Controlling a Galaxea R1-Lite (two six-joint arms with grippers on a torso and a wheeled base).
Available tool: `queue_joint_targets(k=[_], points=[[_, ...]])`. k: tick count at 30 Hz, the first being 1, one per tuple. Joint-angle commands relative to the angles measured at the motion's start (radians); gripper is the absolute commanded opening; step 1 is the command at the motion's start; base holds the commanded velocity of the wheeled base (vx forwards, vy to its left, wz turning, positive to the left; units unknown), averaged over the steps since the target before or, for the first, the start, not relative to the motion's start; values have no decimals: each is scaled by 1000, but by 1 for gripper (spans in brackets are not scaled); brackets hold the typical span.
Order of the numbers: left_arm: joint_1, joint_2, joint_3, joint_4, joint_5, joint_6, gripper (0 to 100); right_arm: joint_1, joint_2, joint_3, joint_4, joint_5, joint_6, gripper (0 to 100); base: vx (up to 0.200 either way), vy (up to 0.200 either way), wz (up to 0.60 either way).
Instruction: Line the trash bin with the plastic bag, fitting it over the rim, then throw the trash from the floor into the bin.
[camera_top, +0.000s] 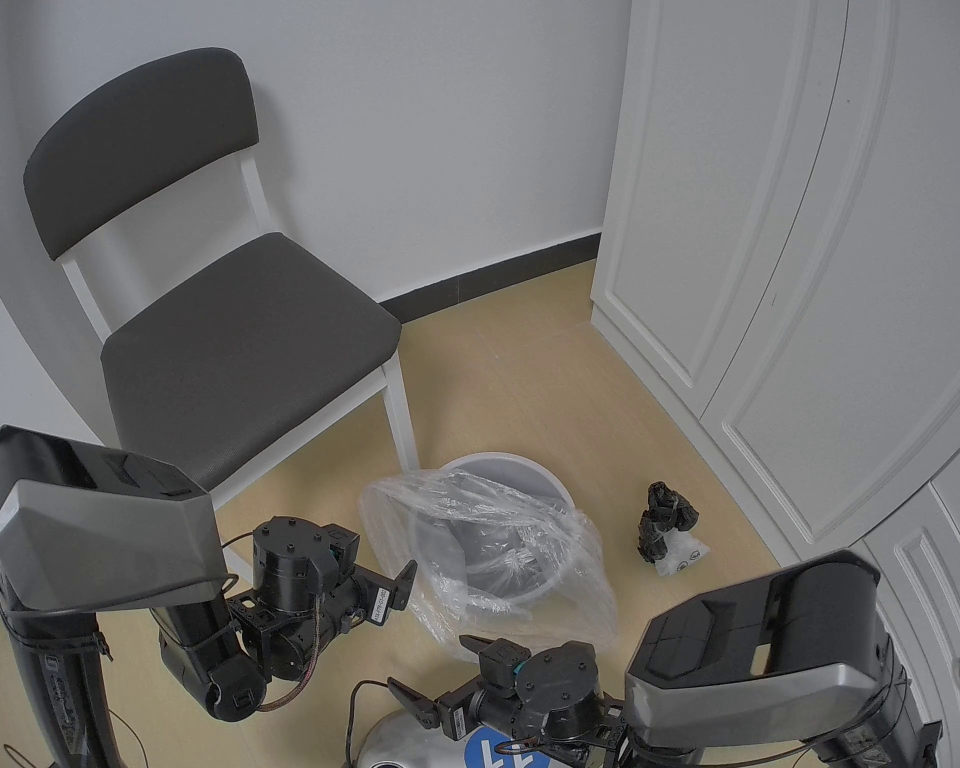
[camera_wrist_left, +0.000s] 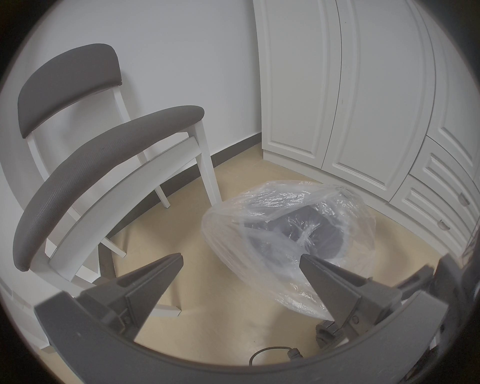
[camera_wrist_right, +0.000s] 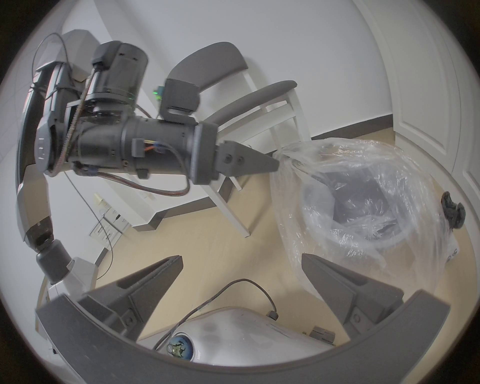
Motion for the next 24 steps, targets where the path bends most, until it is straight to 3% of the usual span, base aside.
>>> queue_joint_targets(k=[1, 5, 9, 14, 16, 24], points=[[-3, 18, 1, -6, 2, 2, 100, -16, -94, 38, -20, -1, -41, 100, 0, 0, 0], [-3, 20, 2, -6, 2, 2, 100, -83, -153, 47, -20, -3, -91, 100, 0, 0, 0], [-4, 20, 2, -6, 2, 2, 100, -171, -245, 33, 167, -33, -170, 100, 0, 0, 0], [-3, 17, 2, -6, 2, 2, 100, -237, -289, -11, 330, -96, -174, 100, 0, 0, 0], [-3, 17, 2, -6, 3, 3, 100, -298, -269, -39, 388, -107, -177, 100, 0, 0, 0], [-1, 15, 1, -8, 3, 3, 100, -350, -185, -106, 407, -112, -193, 100, 0, 0, 0]])
